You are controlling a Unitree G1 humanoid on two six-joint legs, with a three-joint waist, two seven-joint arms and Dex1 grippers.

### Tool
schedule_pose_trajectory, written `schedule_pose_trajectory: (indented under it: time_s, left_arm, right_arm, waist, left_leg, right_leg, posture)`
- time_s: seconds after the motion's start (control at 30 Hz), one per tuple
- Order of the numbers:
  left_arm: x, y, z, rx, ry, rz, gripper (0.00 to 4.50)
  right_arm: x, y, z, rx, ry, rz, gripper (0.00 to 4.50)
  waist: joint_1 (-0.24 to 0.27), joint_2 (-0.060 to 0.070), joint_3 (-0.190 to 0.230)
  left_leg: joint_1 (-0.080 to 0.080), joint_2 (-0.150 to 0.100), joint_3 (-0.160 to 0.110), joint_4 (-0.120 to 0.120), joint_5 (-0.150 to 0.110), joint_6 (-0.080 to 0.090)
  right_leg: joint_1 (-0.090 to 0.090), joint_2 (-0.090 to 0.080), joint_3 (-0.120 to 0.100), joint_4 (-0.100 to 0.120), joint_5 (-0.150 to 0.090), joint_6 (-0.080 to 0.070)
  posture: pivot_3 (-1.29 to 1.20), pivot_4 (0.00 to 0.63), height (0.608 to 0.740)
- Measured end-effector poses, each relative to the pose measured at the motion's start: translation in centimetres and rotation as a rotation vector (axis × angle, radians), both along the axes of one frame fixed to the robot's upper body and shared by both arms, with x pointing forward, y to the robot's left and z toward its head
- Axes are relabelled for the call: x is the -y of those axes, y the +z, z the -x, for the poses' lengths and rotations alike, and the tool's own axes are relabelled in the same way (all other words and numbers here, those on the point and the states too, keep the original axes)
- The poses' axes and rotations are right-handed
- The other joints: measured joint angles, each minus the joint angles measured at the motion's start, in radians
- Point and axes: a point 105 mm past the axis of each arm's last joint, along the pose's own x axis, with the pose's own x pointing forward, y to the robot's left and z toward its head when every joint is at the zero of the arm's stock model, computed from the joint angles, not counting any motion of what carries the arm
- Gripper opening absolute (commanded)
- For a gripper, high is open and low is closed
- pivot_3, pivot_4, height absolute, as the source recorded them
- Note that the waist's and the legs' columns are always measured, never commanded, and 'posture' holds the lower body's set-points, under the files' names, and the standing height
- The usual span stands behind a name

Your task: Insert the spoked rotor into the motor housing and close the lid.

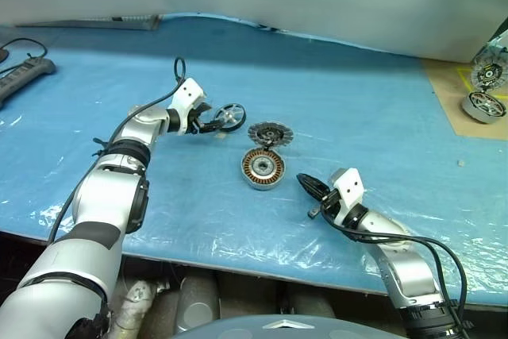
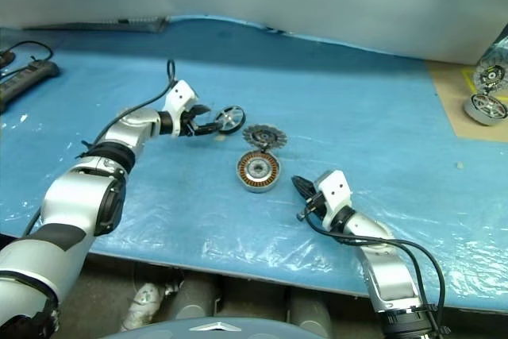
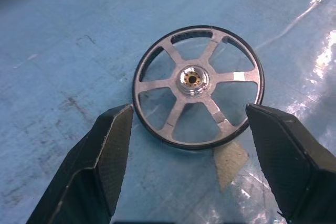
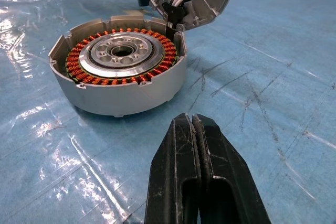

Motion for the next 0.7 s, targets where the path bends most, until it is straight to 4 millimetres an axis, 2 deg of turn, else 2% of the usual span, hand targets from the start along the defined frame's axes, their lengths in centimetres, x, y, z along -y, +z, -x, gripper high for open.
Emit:
schedule_pose_trajectory:
  time_s: [0.23, 0.7]
  left_arm:
    - [0.09, -0.7, -0.3, -0.015, 0.05, -0.017, 3.65]
    - [0.8, -0.56, -0.7, -0.012, 0.074, -0.022, 3.65]
  right_arm:
    - [-0.08, 0.03, 0.02, 0.0, -0.002, -0.01, 0.0]
    - [-0.86, 0.58, 0.48, 0.036, 0.026, -0.061, 0.0]
  waist:
    - [0.0, 0.0, 0.0]
    - [0.0, 0.0, 0.0]
  left_leg:
    - [0.0, 0.0, -0.001, 0.0, 0.0, 0.0]
    - [-0.001, 0.0, -0.001, -0.001, 0.0, 0.0]
  right_leg:
    - [0.0, 0.0, 0.0, -0.001, 0.0, 0.0]
    - [0.0, 0.0, -0.001, -0.002, 0.0, 0.0]
  posture:
    - [0.0, 0.15, 0.74]
    - [0.0, 0.15, 0.74]
